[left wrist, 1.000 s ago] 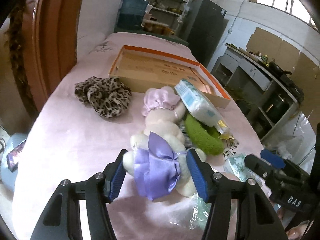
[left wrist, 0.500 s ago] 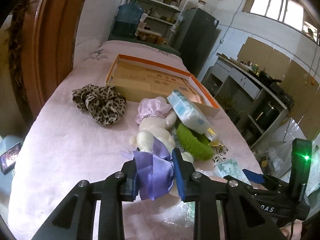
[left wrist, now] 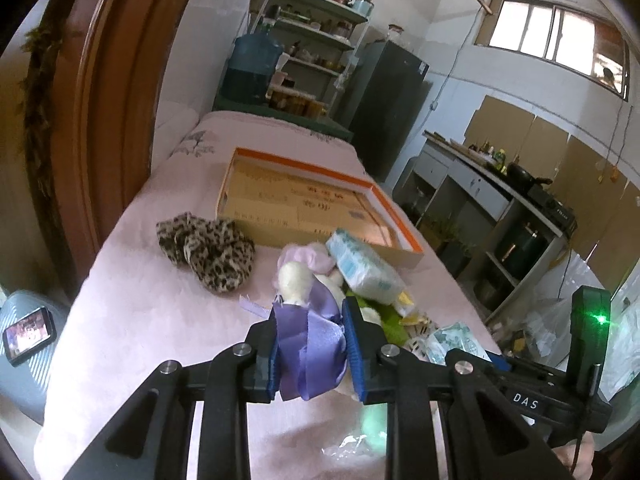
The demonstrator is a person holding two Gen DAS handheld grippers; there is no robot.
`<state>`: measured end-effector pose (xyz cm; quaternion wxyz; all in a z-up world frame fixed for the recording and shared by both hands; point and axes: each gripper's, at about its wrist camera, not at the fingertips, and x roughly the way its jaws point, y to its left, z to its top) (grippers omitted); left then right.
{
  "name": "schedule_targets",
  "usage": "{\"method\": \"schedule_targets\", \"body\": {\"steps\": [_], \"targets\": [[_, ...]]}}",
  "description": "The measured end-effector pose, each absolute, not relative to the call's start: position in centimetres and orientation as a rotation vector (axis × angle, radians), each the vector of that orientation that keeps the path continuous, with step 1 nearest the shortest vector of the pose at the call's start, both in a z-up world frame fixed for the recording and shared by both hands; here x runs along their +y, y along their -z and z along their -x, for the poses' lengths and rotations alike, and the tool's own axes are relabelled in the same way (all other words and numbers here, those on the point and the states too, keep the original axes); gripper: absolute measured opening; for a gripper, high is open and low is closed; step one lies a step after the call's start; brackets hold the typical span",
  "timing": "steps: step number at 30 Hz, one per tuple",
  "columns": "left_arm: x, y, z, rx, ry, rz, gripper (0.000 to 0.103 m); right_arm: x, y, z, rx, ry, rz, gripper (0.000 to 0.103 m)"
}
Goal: Organize soft objects
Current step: 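Grasp the plush bear by its purple bow with the left gripper while the right grasps the tissue pack, then carry the bear and tissue pack into the orange-rimmed box lid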
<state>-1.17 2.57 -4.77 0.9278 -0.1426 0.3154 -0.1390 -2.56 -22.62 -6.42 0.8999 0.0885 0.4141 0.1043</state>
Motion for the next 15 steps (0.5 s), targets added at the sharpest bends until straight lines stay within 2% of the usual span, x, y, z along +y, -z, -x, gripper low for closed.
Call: {"method": "schedule_targets", "body": {"steps": [15], "targets": [[1.9,0.1,-1.8,0.577,0.230,0.193,0.027,-22.2,1.6,-0.1,0.751,-0.271,-0.101,0.040]]}}
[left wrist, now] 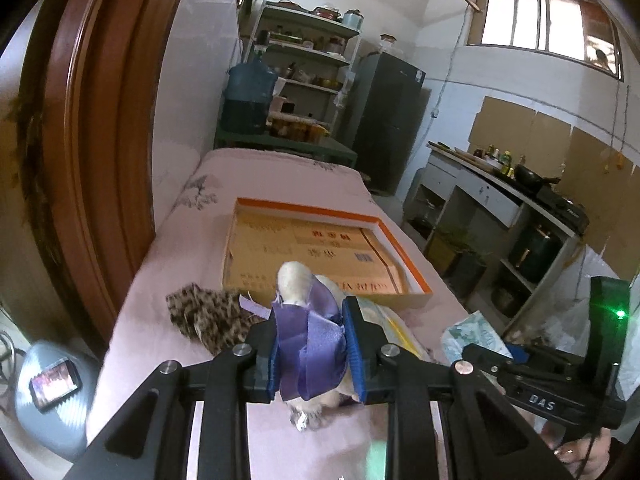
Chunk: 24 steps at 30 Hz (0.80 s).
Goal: Organize soft objects
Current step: 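Carry the bear and tissue pack into the orange-rimmed box lid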
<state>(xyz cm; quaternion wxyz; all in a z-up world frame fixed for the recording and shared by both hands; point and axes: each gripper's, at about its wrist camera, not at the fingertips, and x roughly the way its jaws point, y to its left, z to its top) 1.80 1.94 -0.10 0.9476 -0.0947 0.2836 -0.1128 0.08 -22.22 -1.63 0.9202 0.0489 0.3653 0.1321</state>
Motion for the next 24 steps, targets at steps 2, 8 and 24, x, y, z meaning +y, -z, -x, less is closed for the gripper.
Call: {"method": "schedule_targets", "body": {"steps": [2,8,24], "targets": [[1.9,-0.3,-2.5,0.571,0.215,0.182,0.027,-22.1,1.1,-0.7,0.739,-0.282,-0.099,0.040],[1.5,-1.5,-4.9,0.567,0.182,0.175,0.027,-21.5,-1.1,-2.9,0.699,-0.311,-0.107,0.040],[0.5,-1.7,-13.3,0.597,0.118,0.136,0.027,-20.3,-4.8,-11.8,0.654,-0.347,-0.129,0.040]]}}
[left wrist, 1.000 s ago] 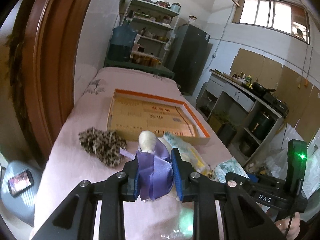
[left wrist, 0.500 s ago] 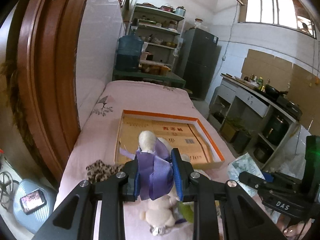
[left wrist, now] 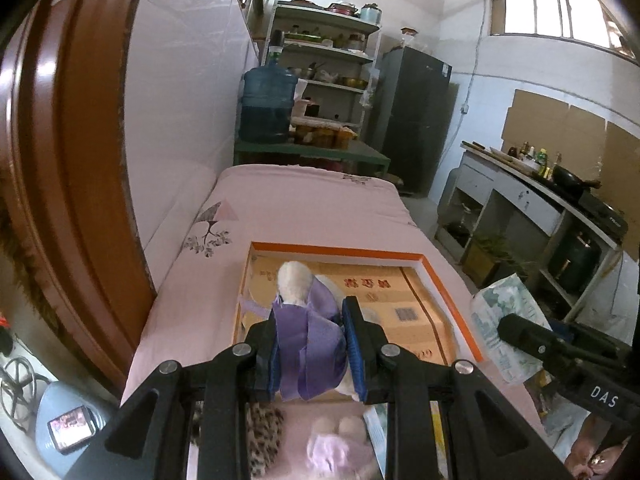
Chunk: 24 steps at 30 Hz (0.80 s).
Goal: Organize soft objects
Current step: 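Carry the bear and tissue pack into the orange-rimmed box lid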
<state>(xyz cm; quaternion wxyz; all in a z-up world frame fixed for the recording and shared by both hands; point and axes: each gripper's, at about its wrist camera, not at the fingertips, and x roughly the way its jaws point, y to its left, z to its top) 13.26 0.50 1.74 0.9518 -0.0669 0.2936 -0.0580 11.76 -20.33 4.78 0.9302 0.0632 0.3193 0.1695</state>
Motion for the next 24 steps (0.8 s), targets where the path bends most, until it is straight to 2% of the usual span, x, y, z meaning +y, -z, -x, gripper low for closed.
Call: {"method": "schedule_targets", "body": {"steps": [12,24], "targets": [[0.3,-0.7,-20.8,0.677,0.118,0.141,0.027,-19.4,-4.1,-19.5,0.710,-0.385,-0.124,0.040],[-0.2,3.5,-28.7,0.819,0.120,0.178,0.027,-19.5,-0.6,-28.2,0.833,-0.366,-0.138,0.040]]}}
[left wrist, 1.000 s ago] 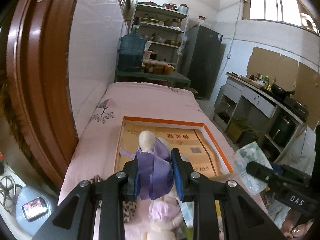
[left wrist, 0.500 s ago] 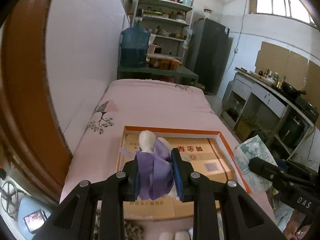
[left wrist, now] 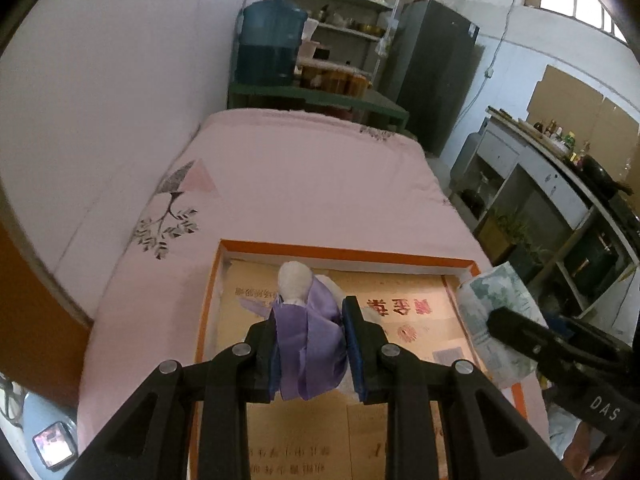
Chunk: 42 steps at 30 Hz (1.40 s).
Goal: Organize soft objects
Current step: 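Carry the bear and tissue pack into the orange-rimmed box lid, then open both grippers to release the bear and tissue pack in the lid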
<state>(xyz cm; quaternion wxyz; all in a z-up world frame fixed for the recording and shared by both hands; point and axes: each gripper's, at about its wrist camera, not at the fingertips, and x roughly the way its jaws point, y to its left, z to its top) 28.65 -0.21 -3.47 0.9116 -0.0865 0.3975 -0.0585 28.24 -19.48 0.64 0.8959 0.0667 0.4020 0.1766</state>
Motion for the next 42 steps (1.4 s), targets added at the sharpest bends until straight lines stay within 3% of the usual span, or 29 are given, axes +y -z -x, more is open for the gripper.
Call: {"method": "schedule_targets", "body": {"steps": [17,26,30,38,42], "targets": [[0.0,6.8,-31.9,0.887,0.155,0.260,0.028,-20.0,4.8,-32.1,0.962,-0.333,-0.169,0.040],[0.7,7.5,-32.2,0.893,0.166,0.289,0.039,-20.2,6.3,-32.8,1.003,-0.327,-0.175,0.042],[0.6,7.6,-32.1,0.899,0.166,0.272,0.050,-20.4,6.9,-32.7,1.002,-0.316,-0.175,0.043],[0.3,6.8,-31.4,0.856,0.162,0.256,0.061,-20.2,7.0,-32.2,0.995,-0.302,-0.132,0.061],[0.3,5.8,-30.6,0.818,0.178,0.246,0.062,-20.1,6.7,-31.6,0.977,-0.285,-0.102,0.064]]}}
